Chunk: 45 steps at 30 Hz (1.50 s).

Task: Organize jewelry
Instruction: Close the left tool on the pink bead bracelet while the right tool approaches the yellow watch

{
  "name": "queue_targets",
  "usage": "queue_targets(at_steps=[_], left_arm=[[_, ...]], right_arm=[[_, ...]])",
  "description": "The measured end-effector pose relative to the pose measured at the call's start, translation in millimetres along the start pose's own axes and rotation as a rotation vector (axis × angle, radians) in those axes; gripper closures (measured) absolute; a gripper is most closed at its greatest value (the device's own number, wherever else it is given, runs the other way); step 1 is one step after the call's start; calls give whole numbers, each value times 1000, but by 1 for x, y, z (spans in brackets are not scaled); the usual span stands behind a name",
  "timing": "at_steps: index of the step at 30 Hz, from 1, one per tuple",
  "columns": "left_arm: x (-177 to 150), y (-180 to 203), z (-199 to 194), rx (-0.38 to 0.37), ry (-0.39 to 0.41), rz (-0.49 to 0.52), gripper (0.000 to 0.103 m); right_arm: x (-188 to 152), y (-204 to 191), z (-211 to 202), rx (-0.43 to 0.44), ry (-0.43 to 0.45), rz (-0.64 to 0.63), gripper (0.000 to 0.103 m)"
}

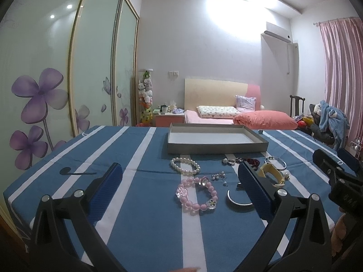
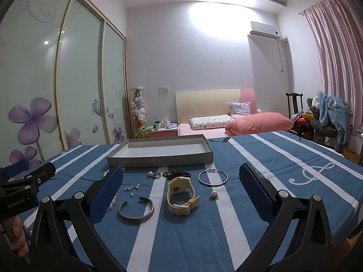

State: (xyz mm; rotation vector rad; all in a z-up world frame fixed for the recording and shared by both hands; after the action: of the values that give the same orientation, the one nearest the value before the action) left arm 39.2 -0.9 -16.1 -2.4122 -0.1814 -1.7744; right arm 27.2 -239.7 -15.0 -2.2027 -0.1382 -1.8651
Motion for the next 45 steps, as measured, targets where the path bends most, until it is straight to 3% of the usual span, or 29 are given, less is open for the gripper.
queue_targets(at_steps=[5,8,13,19,23,28,33,39,45], left_arm=[[-4,6,23,-31,-89,23,4],[-8,10,46,-49,-182,55,4],[-20,9,90,-72,-377,50,16],[-25,7,118,-68,-476,49,17],[-31,8,137,-77,-574,63,35],[-29,7,140,-69,-581,90,47],[-28,9,140,-67,-566,119,79],[-26,7,144,-75,-556,114,80],[-21,-8,153,-41,-554,77,80]], right_arm=[[-1,4,7,-4,-24,15,2],[-2,8,13,-9,-40,23,2],[-5,14,19,-20,-60,37,2],[-6,21,29,-32,-89,59,2],[-7,23,33,-34,-104,69,2],[-6,24,38,-41,-117,69,2],[-8,25,44,-45,-140,69,2],[-7,25,58,-39,-207,56,2],[-9,27,83,-22,-323,56,21]])
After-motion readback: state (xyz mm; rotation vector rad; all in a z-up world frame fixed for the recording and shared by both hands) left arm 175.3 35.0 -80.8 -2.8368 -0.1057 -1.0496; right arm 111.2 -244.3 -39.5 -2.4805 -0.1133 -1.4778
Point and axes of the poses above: each gripper's, at about its wrist camera, not at the fingertips, and z roughly the way its jaws point, y to its right, x to its top, the point moved 2 cm from there along z, roughly the way its jaws point, and after that the axes turned 11 degrees about x, right-handed, at the moved point
